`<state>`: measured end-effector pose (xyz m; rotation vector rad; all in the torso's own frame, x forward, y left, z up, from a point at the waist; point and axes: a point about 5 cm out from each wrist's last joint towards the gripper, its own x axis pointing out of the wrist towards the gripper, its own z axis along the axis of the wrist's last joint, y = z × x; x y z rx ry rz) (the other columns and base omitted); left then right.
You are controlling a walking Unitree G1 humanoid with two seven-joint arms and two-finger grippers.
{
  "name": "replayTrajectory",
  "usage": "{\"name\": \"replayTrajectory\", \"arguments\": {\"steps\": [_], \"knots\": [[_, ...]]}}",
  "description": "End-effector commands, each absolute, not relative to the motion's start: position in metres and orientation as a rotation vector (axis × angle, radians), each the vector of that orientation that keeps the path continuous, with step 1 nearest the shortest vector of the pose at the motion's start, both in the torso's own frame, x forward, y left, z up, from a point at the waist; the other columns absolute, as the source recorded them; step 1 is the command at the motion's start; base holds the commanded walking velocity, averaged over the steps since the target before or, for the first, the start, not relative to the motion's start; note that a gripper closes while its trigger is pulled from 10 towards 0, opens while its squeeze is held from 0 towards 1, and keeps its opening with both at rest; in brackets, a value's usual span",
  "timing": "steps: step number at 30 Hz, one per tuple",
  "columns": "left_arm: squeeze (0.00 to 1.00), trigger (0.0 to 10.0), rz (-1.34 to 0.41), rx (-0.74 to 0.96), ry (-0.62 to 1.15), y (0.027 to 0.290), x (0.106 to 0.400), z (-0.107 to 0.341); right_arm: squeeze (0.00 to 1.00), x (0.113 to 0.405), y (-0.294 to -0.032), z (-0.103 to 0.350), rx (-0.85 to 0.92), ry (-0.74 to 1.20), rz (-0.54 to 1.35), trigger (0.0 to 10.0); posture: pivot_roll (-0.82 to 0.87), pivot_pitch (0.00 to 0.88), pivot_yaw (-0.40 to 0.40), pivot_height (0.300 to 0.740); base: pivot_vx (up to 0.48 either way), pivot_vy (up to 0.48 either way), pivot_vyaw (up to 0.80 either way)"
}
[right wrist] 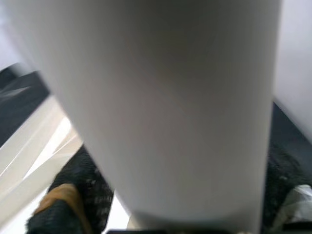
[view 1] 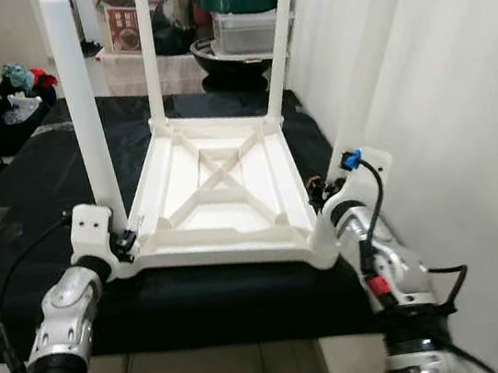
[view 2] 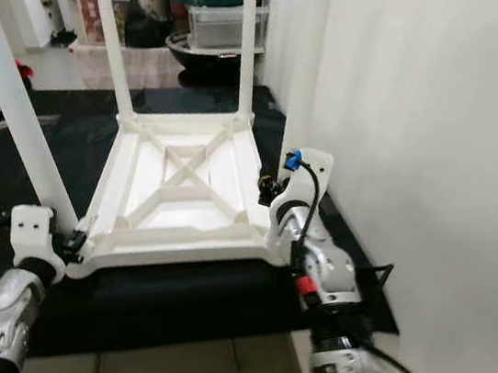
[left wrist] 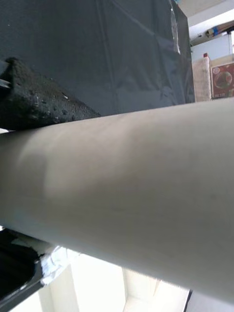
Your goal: Building children table
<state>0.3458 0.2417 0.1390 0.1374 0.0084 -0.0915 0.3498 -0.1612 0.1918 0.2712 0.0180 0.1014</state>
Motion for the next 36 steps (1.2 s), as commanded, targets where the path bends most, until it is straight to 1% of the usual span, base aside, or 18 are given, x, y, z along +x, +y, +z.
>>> {"name": "replayTrajectory", "arguments": {"steps": [1,4,8,9,10,14,16,17,19,21,24,27,29,30,31,32,33,36], "knots": [[0.00,10.0,-0.086,0.165,0.039,0.246,0.341,0.132,0.00,0.346,-0.161,0.203,0.204,-0.041,0.284,10.0,0.06,0.000,-0.116,0.740,0.000,0.000,0.00],[0.00,10.0,-0.082,0.163,0.039,0.246,0.341,0.131,0.00,0.335,-0.175,0.208,0.032,-0.077,0.500,10.0,0.06,0.000,-0.120,0.740,0.000,0.000,0.00],[0.00,10.0,-0.082,0.159,0.035,0.245,0.342,0.132,0.00,0.335,-0.184,0.207,-0.045,-0.070,0.546,10.0,0.06,0.000,-0.121,0.740,0.000,0.000,0.00],[0.00,10.0,-0.084,0.158,0.033,0.244,0.342,0.132,0.00,0.337,-0.188,0.206,-0.048,-0.062,0.543,2.9,0.06,0.000,-0.121,0.740,0.000,0.000,0.00],[0.00,10.0,-0.085,0.157,0.032,0.243,0.343,0.133,0.00,0.341,-0.190,0.203,-0.031,-0.043,0.525,0.0,0.06,0.000,-0.121,0.740,0.000,0.000,0.00],[0.00,10.0,-0.085,0.159,0.029,0.244,0.343,0.134,0.00,0.357,-0.204,0.191,-0.003,0.049,0.266,0.0,0.07,0.000,-0.120,0.740,0.000,0.000,0.00],[0.00,10.0,-0.084,0.160,0.028,0.245,0.343,0.135,0.00,0.365,-0.218,0.182,0.031,0.093,-0.021,0.0,0.06,0.000,-0.114,0.740,0.000,0.000,0.00],[0.00,10.0,-0.084,0.160,0.028,0.245,0.343,0.135,0.00,0.365,-0.218,0.182,0.031,0.093,-0.021,0.0,0.06,0.000,-0.114,0.740,0.000,0.000,0.00],[0.00,10.0,-0.089,0.163,0.029,0.243,0.344,0.134,0.00,0.356,-0.225,0.159,0.198,0.148,-0.445,0.0,0.07,0.000,-0.112,0.740,0.000,0.000,0.00],[0.00,10.0,-0.096,0.163,0.026,0.241,0.344,0.135,0.00,0.340,-0.208,0.140,0.304,0.213,-0.646,0.0,0.08,0.000,-0.114,0.740,0.000,0.000,0.00],[0.00,10.0,-0.096,0.162,0.025,0.241,0.345,0.136,0.00,0.335,-0.193,0.138,0.332,0.226,-0.655,0.0,0.08,0.000,-0.110,0.740,0.000,0.000,0.00],[0.00,10.0,-0.100,0.166,0.026,0.241,0.345,0.137,0.00,0.325,-0.142,0.144,0.383,0.239,-0.554,0.0,0.07,0.000,-0.109,0.740,0.000,0.000,0.00],[0.00,10.0,-0.100,0.167,0.027,0.242,0.345,0.137,0.00,0.325,-0.132,0.146,0.384,0.243,-0.509,0.0,0.07,0.000,-0.109,0.740,0.000,0.000,0.00],[0.00,10.0,-0.100,0.167,0.027,0.241,0.345,0.137,0.00,0.333,-0.120,0.155,0.356,0.203,-0.346,10.0,0.07,0.000,-0.111,0.740,0.000,0.000,0.00],[0.00,10.0,-0.100,0.167,0.027,0.241,0.345,0.137,0.00,0.333,-0.120,0.155,0.356,0.203,-0.346,10.0,0.07,0.000,-0.111,0.740,0.000,0.000,0.00],[0.00,10.0,-0.101,0.167,0.027,0.240,0.346,0.137,0.00,0.342,-0.114,0.170,0.297,0.096,-0.091,10.0,0.07,0.000,-0.113,0.740,0.000,0.000,0.00],[0.00,10.0,-0.101,0.165,0.026,0.240,0.346,0.136,1.00,0.345,-0.121,0.171,0.268,0.079,-0.028,10.0,0.07,0.000,-0.113,0.740,0.000,0.000,0.00],[0.00,10.0,-0.102,0.164,0.025,0.240,0.346,0.137,1.00,0.347,-0.132,0.169,0.250,0.080,-0.011,10.0,0.07,0.000,-0.113,0.740,0.000,0.000,0.00]]}}
